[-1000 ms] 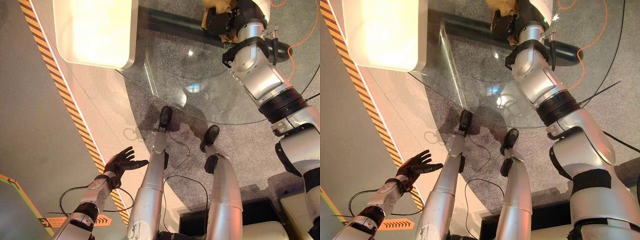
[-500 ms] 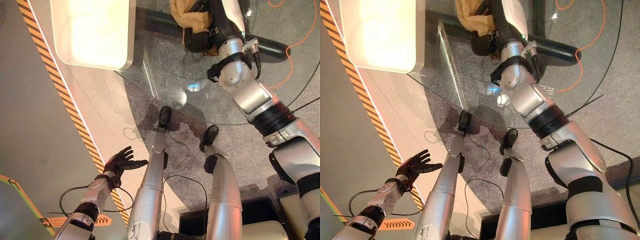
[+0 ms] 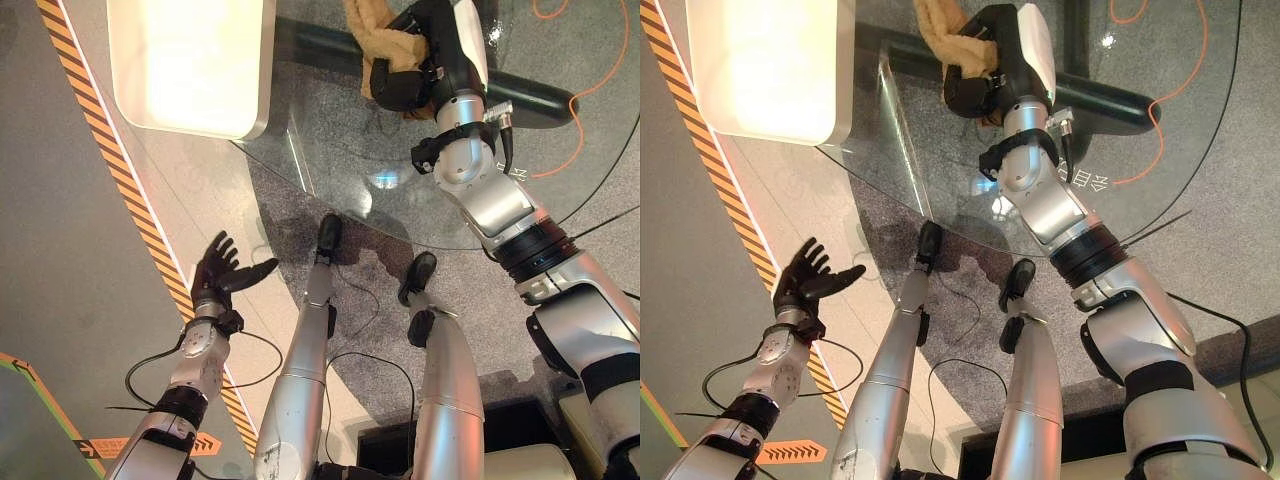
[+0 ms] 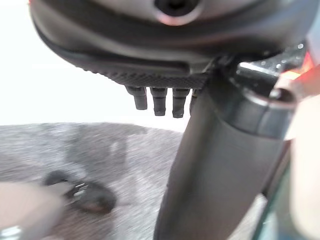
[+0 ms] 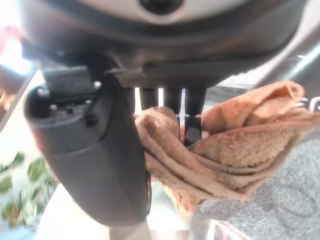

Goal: Wipe the table with a cloth and put it in the basket.

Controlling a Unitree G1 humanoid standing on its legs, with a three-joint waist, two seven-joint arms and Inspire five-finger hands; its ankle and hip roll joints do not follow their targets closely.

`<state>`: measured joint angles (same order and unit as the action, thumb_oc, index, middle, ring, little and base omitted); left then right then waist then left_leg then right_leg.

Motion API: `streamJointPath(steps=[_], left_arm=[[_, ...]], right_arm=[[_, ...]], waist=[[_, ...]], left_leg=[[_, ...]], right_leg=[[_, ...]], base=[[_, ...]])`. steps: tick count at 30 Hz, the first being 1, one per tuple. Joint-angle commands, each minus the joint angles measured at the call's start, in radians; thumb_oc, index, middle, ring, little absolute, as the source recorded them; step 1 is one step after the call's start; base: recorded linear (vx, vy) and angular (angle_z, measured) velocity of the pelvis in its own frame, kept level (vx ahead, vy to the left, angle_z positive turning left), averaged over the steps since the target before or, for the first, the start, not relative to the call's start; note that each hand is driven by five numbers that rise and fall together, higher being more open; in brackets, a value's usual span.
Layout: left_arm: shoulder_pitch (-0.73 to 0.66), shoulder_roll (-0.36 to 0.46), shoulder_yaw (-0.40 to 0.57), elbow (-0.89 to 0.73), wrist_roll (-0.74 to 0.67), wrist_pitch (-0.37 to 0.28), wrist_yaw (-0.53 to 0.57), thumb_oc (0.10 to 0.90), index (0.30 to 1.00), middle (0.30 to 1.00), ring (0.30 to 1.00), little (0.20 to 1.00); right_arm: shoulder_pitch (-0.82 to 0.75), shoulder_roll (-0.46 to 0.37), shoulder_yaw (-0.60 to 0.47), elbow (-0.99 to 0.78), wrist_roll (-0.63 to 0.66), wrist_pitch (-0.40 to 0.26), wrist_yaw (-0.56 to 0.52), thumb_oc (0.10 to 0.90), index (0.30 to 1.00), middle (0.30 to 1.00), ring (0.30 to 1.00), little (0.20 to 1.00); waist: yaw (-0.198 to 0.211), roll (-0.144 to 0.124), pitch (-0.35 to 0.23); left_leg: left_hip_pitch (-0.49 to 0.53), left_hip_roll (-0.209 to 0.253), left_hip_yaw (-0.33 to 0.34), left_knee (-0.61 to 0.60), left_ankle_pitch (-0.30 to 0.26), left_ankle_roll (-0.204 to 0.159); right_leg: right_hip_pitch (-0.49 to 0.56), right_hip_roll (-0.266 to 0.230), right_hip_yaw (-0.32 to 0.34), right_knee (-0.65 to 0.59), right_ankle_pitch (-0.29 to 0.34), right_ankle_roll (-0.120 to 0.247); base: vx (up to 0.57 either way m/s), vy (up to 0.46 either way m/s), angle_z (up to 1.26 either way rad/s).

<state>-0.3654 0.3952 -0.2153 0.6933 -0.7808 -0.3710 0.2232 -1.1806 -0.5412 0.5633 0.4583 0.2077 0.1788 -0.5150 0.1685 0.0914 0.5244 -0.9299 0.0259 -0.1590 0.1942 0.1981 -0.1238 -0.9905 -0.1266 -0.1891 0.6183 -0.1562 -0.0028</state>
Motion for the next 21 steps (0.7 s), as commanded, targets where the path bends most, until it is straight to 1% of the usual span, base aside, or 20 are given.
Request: streamJointPath(steps=[1,2,3,5,10,15,21], left_arm=[[0.014,0.034,0.087,-0.006,-0.01,-0.116,0.118,0.8,0.9,0.9,0.9,0.9],[0.013,0.039,0.101,-0.019,-0.004,-0.125,0.138,0.8,0.9,0.9,0.9,0.9],[-0.002,0.046,0.123,-0.033,0.003,-0.139,0.169,0.8,0.9,0.9,0.9,0.9],[-0.017,0.063,0.166,-0.045,0.013,-0.149,0.229,0.8,0.9,0.9,0.9,0.9],[-0.062,0.095,0.226,-0.024,0.017,-0.159,0.34,0.8,0.9,0.9,0.9,0.9],[-0.098,0.121,0.266,-0.018,0.031,-0.182,0.416,0.8,0.9,0.9,0.9,0.9],[-0.129,0.151,0.3,-0.039,0.061,-0.203,0.485,0.8,0.9,0.9,0.9,0.9]], right_arm=[[0.028,-0.013,-0.048,-0.07,0.011,-0.098,-0.07,0.1,0.3,0.3,0.3,0.2],[0.037,-0.024,-0.058,-0.082,0.015,-0.1,-0.074,0.1,0.3,0.3,0.3,0.2],[0.043,-0.039,-0.076,-0.104,0.003,-0.101,-0.082,0.1,0.3,0.3,0.3,0.2],[0.086,-0.059,-0.112,-0.151,0.002,-0.113,-0.089,0.1,0.3,0.3,0.3,0.2],[0.145,-0.068,-0.158,-0.216,0.0,-0.141,-0.095,0.1,0.3,0.3,0.3,0.2],[0.178,-0.072,-0.173,-0.247,0.0,-0.161,-0.096,0.1,0.3,0.3,0.3,0.2],[0.211,-0.07,-0.196,-0.262,-0.003,-0.186,-0.094,0.1,0.3,0.3,0.3,0.2]], waist=[[0.001,-0.017,-0.004],[-0.001,-0.019,-0.004],[-0.006,-0.02,-0.004],[-0.018,-0.027,-0.004],[-0.04,-0.04,-0.004],[-0.055,-0.049,-0.004],[-0.064,-0.055,-0.004]], left_leg=[[0.041,-0.122,0.095,0.084,-0.137,0.126],[0.044,-0.122,0.094,0.082,-0.137,0.126],[0.016,-0.121,0.097,0.078,-0.108,0.129],[0.018,-0.119,0.099,0.082,-0.112,0.13],[0.023,-0.117,0.105,0.094,-0.121,0.129],[0.036,-0.115,0.11,0.103,-0.127,0.127],[0.054,-0.116,0.108,0.109,-0.135,0.126]], right_leg=[[0.087,0.083,-0.006,-0.218,0.115,0.026],[0.088,0.085,-0.005,-0.217,0.115,0.026],[0.064,0.085,-0.015,-0.227,0.143,0.018],[0.063,0.087,-0.009,-0.222,0.141,0.02],[0.065,0.093,0.003,-0.215,0.136,0.019],[0.078,0.1,0.016,-0.215,0.132,0.018],[0.096,0.104,0.024,-0.211,0.128,0.02]], base=[[0.0,0.0,0.0],[-0.08,0.014,0.02],[-0.08,0.018,0.02],[-0.04,0.01,0.01],[0.0,0.0,0.0],[0.0,0.0,0.0],[0.0,0.0,0.0]])
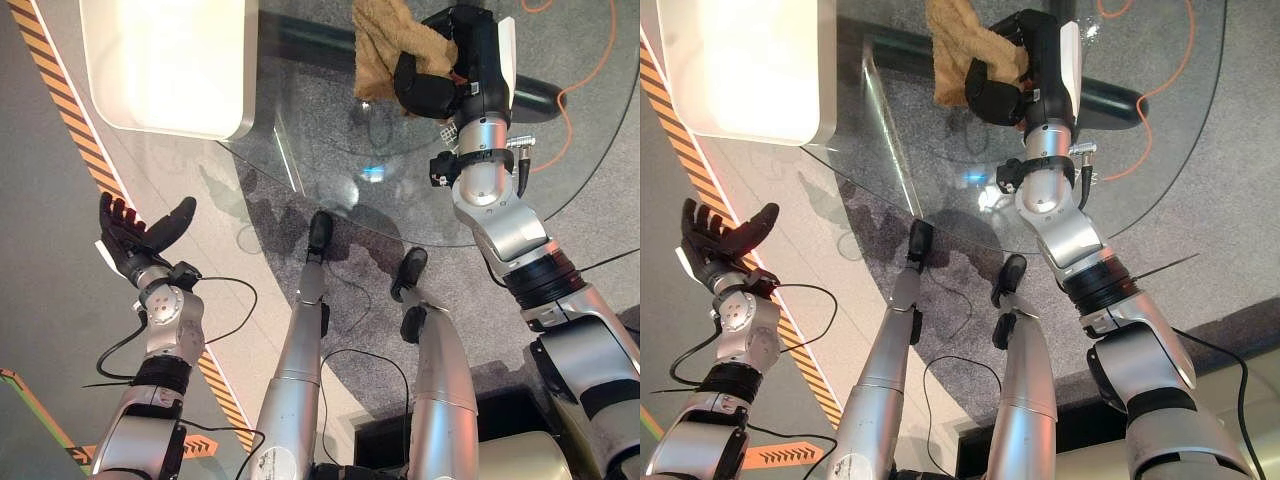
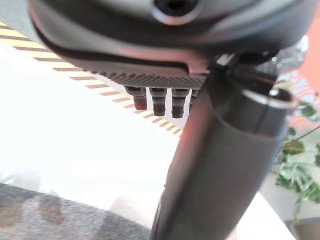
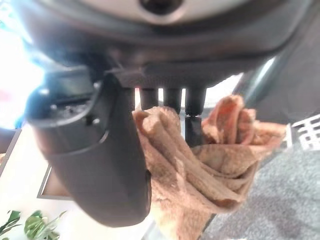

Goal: Wipe the table with a cloth and put it in the basket.

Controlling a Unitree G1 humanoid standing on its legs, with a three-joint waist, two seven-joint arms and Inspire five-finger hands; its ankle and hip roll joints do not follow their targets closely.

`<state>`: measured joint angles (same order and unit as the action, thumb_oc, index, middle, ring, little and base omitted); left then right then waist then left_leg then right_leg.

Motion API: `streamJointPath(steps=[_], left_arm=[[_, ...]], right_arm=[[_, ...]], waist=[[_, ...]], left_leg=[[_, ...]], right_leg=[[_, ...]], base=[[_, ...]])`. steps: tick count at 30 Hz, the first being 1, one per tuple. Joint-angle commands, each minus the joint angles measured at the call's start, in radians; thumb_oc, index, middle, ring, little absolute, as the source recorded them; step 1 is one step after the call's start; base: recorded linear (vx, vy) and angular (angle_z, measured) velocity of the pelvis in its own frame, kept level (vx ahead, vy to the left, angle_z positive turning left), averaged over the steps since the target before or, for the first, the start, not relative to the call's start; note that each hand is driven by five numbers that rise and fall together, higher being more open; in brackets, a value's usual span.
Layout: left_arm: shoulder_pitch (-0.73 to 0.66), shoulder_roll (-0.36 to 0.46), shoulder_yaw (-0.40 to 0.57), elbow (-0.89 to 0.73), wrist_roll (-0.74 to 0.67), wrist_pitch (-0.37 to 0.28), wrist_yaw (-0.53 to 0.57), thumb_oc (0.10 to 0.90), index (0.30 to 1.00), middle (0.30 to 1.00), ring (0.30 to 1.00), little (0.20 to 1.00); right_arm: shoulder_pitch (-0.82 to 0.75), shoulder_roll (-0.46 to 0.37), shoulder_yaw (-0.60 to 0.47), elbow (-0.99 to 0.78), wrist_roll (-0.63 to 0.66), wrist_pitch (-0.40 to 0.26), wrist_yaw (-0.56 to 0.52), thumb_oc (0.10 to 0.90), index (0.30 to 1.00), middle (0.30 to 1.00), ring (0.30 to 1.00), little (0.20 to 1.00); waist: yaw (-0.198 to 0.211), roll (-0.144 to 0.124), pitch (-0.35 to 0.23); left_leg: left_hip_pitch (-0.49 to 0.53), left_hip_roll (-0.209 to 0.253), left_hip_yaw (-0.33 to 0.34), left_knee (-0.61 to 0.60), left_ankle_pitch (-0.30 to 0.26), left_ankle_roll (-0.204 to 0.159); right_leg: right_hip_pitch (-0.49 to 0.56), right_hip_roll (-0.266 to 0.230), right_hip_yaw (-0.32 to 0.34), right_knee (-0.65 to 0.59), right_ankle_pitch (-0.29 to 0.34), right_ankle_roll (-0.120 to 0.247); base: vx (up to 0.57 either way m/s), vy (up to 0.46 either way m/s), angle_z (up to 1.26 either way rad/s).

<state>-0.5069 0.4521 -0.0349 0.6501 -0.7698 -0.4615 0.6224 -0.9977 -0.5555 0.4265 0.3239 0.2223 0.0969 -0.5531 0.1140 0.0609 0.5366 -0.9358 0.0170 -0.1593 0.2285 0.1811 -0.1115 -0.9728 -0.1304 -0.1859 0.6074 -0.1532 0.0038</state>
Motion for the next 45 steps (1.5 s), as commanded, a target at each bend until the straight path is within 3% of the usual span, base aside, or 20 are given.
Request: streamJointPath(steps=[1,13,23,30,38,45], left_arm=[[0.01,0.098,0.126,-0.005,0.063,-0.127,0.103,0.8,0.9,0.9,0.9,0.9],[0.0,0.103,0.184,-0.187,0.22,-0.205,0.207,0.8,0.9,0.9,0.9,0.9],[0.013,0.113,0.193,-0.36,0.342,-0.181,0.249,0.8,0.9,0.9,0.9,0.9],[0.018,0.135,0.165,-0.483,0.388,-0.149,0.159,0.8,0.9,0.9,0.9,0.9],[0.011,0.146,0.103,-0.599,0.369,-0.14,-0.045,0.8,0.9,0.9,0.9,0.9],[-0.009,0.148,0.042,-0.645,0.309,-0.095,-0.22,0.8,0.9,0.9,0.9,0.9]], right_arm=[[0.035,-0.053,-0.066,-0.13,-0.023,-0.112,-0.055,0.1,0.3,0.3,0.3,0.2],[0.096,-0.04,-0.126,-0.209,-0.1,-0.131,-0.046,0.1,0.3,0.3,0.3,0.2],[0.132,-0.028,-0.165,-0.261,-0.135,-0.129,-0.026,0.1,0.3,0.3,0.3,0.2],[0.15,-0.025,-0.181,-0.314,-0.189,-0.133,0.002,0.1,0.3,0.3,0.3,0.2],[0.121,-0.048,-0.207,-0.37,-0.239,-0.15,0.012,0.1,0.3,0.3,0.3,0.2],[0.074,-0.085,-0.22,-0.39,-0.246,-0.14,0.018,0.1,0.3,0.3,0.3,0.2]], waist=[[-0.011,-0.025,-0.017],[-0.01,-0.039,-0.017],[-0.001,-0.048,-0.017],[0.001,-0.052,-0.017],[-0.002,-0.061,-0.017],[-0.005,-0.076,-0.017]], left_leg=[[0.065,-0.107,0.109,0.074,-0.119,0.113],[0.098,-0.11,0.109,0.071,-0.127,0.114],[0.126,-0.119,0.1,0.069,-0.131,0.118],[0.138,-0.118,0.106,0.072,-0.132,0.119],[0.156,-0.119,0.106,0.064,-0.129,0.122],[0.168,-0.118,0.111,0.074,-0.134,0.125]], right_leg=[[0.084,0.109,0.022,-0.204,0.125,0.014],[0.12,0.114,0.03,-0.218,0.131,0.02],[0.15,0.112,0.03,-0.227,0.139,0.027],[0.168,0.106,0.026,-0.227,0.141,0.03],[0.185,0.107,0.027,-0.237,0.157,0.037],[0.203,0.106,0.025,-0.241,0.167,0.042]], base=[[0.0,0.0,0.0],[-0.02,-0.007,-0.01],[0.0,0.0,0.0],[0.0,0.0,0.0],[0.0,0.0,0.0],[0.0,0.0,0.0]])
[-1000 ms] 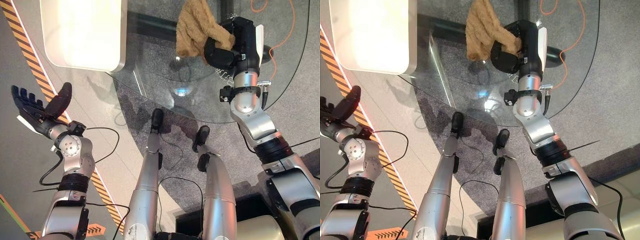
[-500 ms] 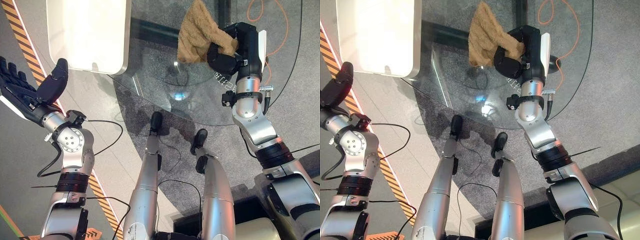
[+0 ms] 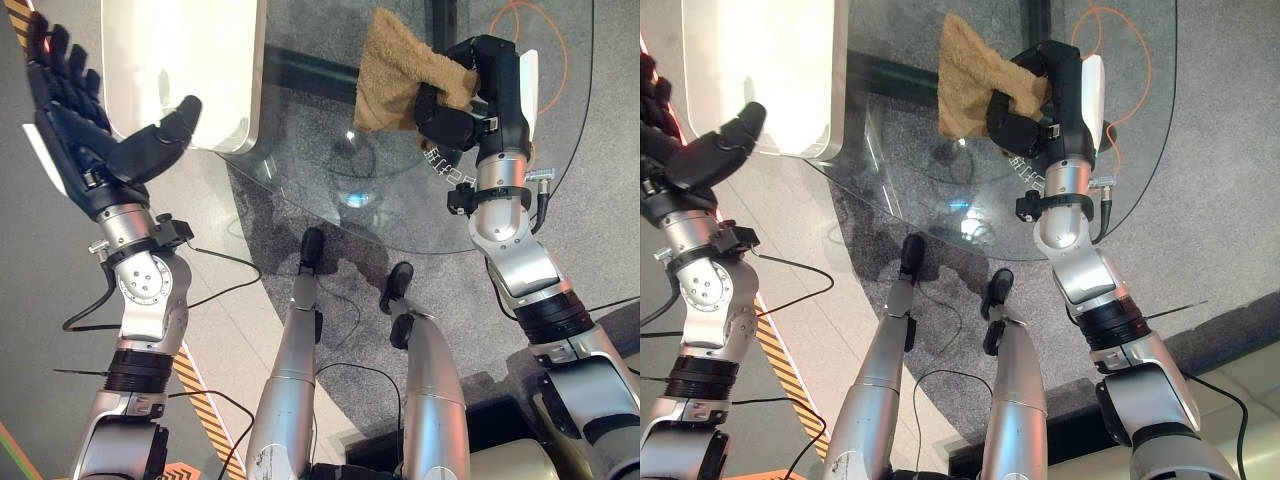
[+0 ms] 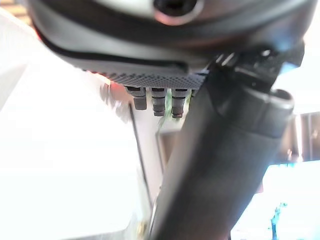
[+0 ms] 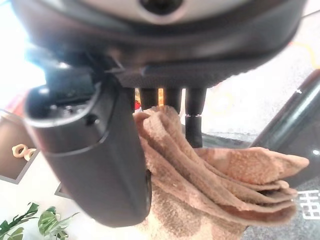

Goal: Wipe the table with a cloth and put it in the basket.

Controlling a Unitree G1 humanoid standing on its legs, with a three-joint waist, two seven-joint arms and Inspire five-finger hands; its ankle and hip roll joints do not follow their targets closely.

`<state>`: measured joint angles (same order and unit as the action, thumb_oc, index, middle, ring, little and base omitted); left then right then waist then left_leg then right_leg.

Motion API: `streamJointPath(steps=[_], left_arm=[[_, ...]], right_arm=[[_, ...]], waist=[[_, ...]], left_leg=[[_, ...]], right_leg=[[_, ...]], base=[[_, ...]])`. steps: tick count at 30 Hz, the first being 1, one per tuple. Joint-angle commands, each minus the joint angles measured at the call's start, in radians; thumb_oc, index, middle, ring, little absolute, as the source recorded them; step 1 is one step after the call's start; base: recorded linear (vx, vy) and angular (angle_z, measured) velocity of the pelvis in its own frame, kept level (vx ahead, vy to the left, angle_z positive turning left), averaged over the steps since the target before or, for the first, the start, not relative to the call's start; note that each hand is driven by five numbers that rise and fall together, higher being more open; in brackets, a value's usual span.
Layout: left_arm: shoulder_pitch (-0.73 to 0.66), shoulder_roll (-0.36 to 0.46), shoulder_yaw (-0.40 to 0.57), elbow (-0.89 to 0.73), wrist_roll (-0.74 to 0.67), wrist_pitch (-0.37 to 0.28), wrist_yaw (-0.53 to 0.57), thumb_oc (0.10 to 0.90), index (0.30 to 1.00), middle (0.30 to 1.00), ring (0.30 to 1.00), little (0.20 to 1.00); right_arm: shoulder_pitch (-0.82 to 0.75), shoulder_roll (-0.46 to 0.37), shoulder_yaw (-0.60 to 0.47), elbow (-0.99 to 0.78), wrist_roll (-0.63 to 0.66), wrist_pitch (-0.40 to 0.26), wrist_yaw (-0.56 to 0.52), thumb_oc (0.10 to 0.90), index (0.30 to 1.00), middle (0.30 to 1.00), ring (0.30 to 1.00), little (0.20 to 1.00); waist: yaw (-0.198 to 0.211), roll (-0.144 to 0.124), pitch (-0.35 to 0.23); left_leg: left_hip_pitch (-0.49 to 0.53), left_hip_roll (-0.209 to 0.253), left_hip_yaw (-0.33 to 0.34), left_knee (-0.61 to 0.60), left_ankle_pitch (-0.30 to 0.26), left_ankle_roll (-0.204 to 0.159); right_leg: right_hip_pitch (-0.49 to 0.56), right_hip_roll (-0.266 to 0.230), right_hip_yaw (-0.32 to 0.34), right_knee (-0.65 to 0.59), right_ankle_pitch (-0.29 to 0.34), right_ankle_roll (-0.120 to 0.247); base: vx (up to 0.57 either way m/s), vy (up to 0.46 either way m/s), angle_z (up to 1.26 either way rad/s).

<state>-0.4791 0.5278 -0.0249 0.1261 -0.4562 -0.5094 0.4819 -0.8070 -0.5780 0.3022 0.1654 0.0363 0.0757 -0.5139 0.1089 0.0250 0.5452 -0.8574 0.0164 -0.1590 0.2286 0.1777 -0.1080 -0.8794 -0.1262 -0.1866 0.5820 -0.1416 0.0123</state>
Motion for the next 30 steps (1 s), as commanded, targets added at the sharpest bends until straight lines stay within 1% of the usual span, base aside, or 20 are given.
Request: streamJointPath(steps=[1,4,6,8,12,17,23,30], left_arm=[[-0.038,0.072,0.023,-0.126,-0.019,-0.037,-0.111,0.8,0.9,0.9,0.9,0.9],[-0.049,0.068,-0.004,-0.131,-0.049,-0.024,-0.167,0.8,0.9,0.9,0.9,0.9],[-0.055,0.068,-0.021,-0.128,-0.066,-0.03,-0.187,0.8,0.9,0.9,0.9,0.9],[-0.074,0.065,-0.036,-0.124,-0.094,-0.023,-0.214,0.8,0.9,0.9,0.9,0.9],[-0.109,0.053,-0.068,-0.108,-0.153,0.01,-0.266,0.8,0.9,0.9,0.9,0.9],[-0.125,0.022,-0.113,-0.099,-0.162,0.039,-0.293,0.8,0.9,0.9,0.9,0.9],[-0.138,0.003,-0.146,-0.09,-0.162,0.031,-0.3,0.8,0.9,0.9,0.9,0.9],[-0.199,-0.027,-0.185,-0.066,-0.17,0.047,-0.299,0.8,0.9,0.9,0.9,0.9]], right_arm=[[-0.123,-0.073,-0.097,-0.235,-0.058,-0.118,-0.022,0.1,0.3,0.3,0.3,0.2],[-0.135,-0.091,-0.097,-0.243,-0.056,-0.113,-0.03,0.1,0.3,0.3,0.3,0.2],[-0.143,-0.104,-0.098,-0.246,-0.056,-0.112,-0.036,0.1,0.3,0.3,0.3,0.2],[-0.159,-0.115,-0.094,-0.251,-0.066,-0.106,-0.047,0.1,0.3,0.3,0.3,0.2],[-0.184,-0.129,-0.092,-0.261,-0.076,-0.103,-0.064,0.1,0.3,0.3,0.3,0.2],[-0.214,-0.148,-0.086,-0.294,-0.07,-0.087,-0.079,0.1,0.3,0.3,0.3,0.2],[-0.236,-0.158,-0.073,-0.321,-0.054,-0.077,-0.087,0.1,0.3,0.3,0.3,0.2],[-0.267,-0.137,-0.045,-0.334,-0.032,-0.075,-0.079,0.1,0.3,0.3,0.3,0.2]], waist=[[-0.001,-0.044,-0.025],[-0.005,-0.054,-0.025],[-0.008,-0.06,-0.025],[-0.011,-0.067,-0.025],[-0.019,-0.08,-0.025],[-0.028,-0.103,-0.025],[-0.034,-0.119,-0.025],[-0.043,-0.137,-0.025]], left_leg=[[0.093,-0.117,0.111,0.075,-0.131,0.122],[0.101,-0.115,0.114,0.075,-0.134,0.123],[0.104,-0.114,0.115,0.078,-0.136,0.124],[0.104,-0.112,0.116,0.081,-0.138,0.125],[0.106,-0.108,0.119,0.088,-0.142,0.125],[0.107,-0.103,0.122,0.095,-0.149,0.127],[0.112,-0.1,0.124,0.098,-0.155,0.127],[0.114,-0.096,0.128,0.102,-0.162,0.126]], right_leg=[[0.114,0.102,0.025,-0.218,0.157,0.034],[0.125,0.104,0.026,-0.224,0.162,0.036],[0.13,0.105,0.026,-0.225,0.165,0.037],[0.13,0.107,0.026,-0.222,0.165,0.037],[0.132,0.111,0.029,-0.218,0.168,0.037],[0.142,0.117,0.031,-0.225,0.173,0.039],[0.15,0.124,0.036,-0.232,0.173,0.039],[0.155,0.13,0.04,-0.239,0.175,0.039]], base=[[0.0,0.0,0.0],[0.0,0.0,0.0],[0.0,0.0,0.0],[0.0,0.0,0.0],[0.0,-0.008,0.0],[0.01,-0.026,0.0],[0.0,0.0,0.0],[0.0,0.0,0.0]])
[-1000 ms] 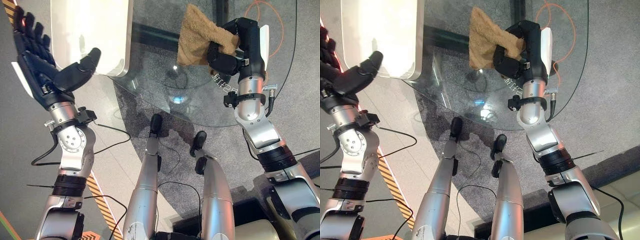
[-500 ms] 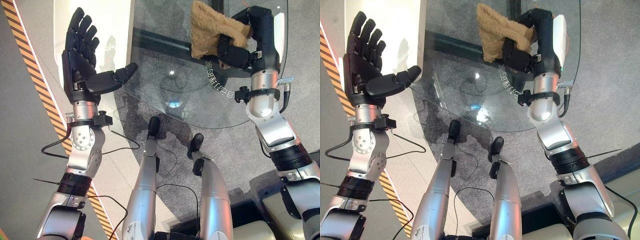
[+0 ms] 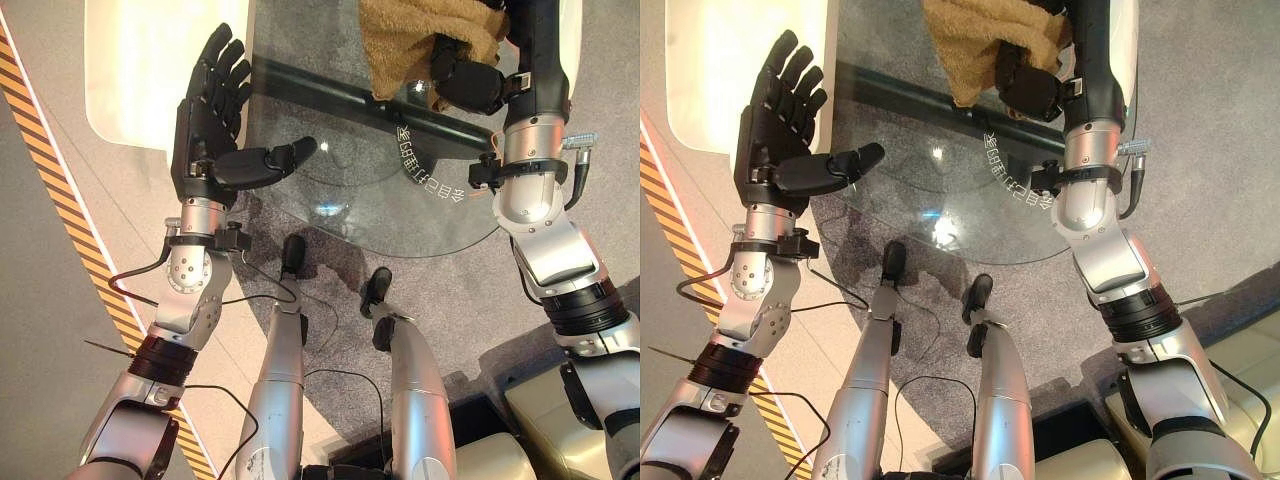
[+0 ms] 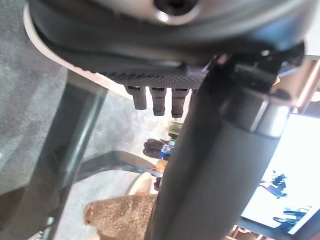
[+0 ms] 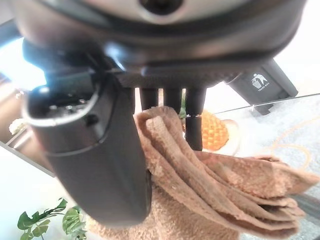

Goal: Wipe the table with a cloth and put it in the basket.

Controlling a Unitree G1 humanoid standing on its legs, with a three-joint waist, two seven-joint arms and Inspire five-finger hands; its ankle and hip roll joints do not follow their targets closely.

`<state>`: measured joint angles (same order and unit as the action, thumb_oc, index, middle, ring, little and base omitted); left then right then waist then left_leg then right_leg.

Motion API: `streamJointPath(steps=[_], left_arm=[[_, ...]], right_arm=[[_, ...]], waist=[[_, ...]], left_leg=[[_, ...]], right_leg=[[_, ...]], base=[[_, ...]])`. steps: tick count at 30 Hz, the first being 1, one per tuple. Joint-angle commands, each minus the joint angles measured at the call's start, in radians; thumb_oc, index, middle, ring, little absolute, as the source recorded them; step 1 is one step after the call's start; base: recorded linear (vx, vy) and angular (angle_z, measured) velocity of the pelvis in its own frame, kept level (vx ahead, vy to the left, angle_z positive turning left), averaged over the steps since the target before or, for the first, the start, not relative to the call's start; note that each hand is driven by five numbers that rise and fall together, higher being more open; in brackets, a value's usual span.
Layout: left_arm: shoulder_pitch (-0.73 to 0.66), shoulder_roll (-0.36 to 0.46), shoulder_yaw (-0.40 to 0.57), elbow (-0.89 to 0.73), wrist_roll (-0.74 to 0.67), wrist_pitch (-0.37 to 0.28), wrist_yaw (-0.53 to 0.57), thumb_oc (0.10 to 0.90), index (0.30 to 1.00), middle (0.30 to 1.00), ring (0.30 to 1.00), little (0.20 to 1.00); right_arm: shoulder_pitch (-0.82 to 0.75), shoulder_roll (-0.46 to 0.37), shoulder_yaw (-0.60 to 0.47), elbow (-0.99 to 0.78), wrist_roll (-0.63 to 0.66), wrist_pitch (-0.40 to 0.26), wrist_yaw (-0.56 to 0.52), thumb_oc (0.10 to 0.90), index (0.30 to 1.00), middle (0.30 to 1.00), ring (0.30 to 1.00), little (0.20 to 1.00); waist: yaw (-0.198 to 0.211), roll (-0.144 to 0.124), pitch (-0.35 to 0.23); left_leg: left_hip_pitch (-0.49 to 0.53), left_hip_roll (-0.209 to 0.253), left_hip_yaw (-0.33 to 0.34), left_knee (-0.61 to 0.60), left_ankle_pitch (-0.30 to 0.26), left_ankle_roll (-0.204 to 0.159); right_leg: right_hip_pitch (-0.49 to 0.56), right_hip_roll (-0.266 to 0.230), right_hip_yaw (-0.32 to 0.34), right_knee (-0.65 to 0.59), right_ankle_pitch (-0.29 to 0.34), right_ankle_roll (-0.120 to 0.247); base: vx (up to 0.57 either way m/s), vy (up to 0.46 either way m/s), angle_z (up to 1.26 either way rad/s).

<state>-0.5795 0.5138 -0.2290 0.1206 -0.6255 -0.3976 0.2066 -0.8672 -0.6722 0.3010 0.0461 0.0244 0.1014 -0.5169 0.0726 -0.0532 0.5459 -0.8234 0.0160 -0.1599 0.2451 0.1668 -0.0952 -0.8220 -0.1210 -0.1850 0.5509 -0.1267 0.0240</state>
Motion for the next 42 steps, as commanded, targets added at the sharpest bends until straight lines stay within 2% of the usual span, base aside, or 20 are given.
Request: streamJointPath(steps=[1,9,19,26,42], left_arm=[[-0.104,-0.016,0.016,-0.057,0.001,-0.062,-0.024,0.8,0.9,0.9,0.9,0.9],[-0.158,-0.052,-0.017,-0.03,0.018,-0.059,-0.001,0.8,0.9,0.9,0.9,0.9],[-0.222,-0.083,-0.047,-0.009,0.04,-0.032,0.018,0.8,0.9,0.9,0.9,0.9],[-0.268,-0.099,-0.071,0.026,0.065,-0.015,0.044,0.8,0.9,0.9,0.9,0.9],[-0.33,-0.137,-0.122,0.104,0.085,0.016,0.027,0.8,0.9,0.9,0.9,0.9]], right_arm=[[-0.21,-0.04,-0.041,-0.216,-0.018,-0.1,-0.073,0.1,0.3,0.3,0.3,0.2],[-0.233,-0.02,-0.01,-0.238,0.042,-0.086,-0.01,0.1,0.3,0.3,0.3,0.2],[-0.239,0.011,0.013,-0.249,0.049,-0.096,0.037,0.1,0.3,0.3,0.3,0.2],[-0.265,0.027,0.033,-0.255,0.091,-0.088,0.068,0.1,0.3,0.3,0.3,0.2],[-0.309,0.059,0.062,-0.247,0.106,-0.081,0.099,0.1,0.3,0.3,0.3,0.2]], waist=[[-0.009,-0.06,-0.026],[-0.023,-0.073,-0.026],[-0.036,-0.084,-0.026],[-0.047,-0.087,-0.026],[-0.064,-0.087,-0.026]], left_leg=[[0.08,-0.095,0.129,0.085,-0.152,0.113],[0.082,-0.09,0.135,0.089,-0.157,0.11],[0.086,-0.084,0.141,0.082,-0.157,0.107],[0.093,-0.079,0.147,0.082,-0.158,0.103],[0.102,-0.073,0.155,0.077,-0.155,0.099]], right_leg=[[0.098,0.125,0.039,-0.209,0.16,0.027],[0.099,0.131,0.047,-0.208,0.156,0.025],[0.101,0.133,0.051,-0.215,0.155,0.024],[0.105,0.134,0.058,-0.21,0.151,0.023],[0.106,0.134,0.069,-0.209,0.149,0.021]], base=[[0.0,0.0,0.0],[0.0,0.0,0.0],[0.0,0.0,0.0],[0.0,0.0,0.0],[0.0,0.002,-0.01]])
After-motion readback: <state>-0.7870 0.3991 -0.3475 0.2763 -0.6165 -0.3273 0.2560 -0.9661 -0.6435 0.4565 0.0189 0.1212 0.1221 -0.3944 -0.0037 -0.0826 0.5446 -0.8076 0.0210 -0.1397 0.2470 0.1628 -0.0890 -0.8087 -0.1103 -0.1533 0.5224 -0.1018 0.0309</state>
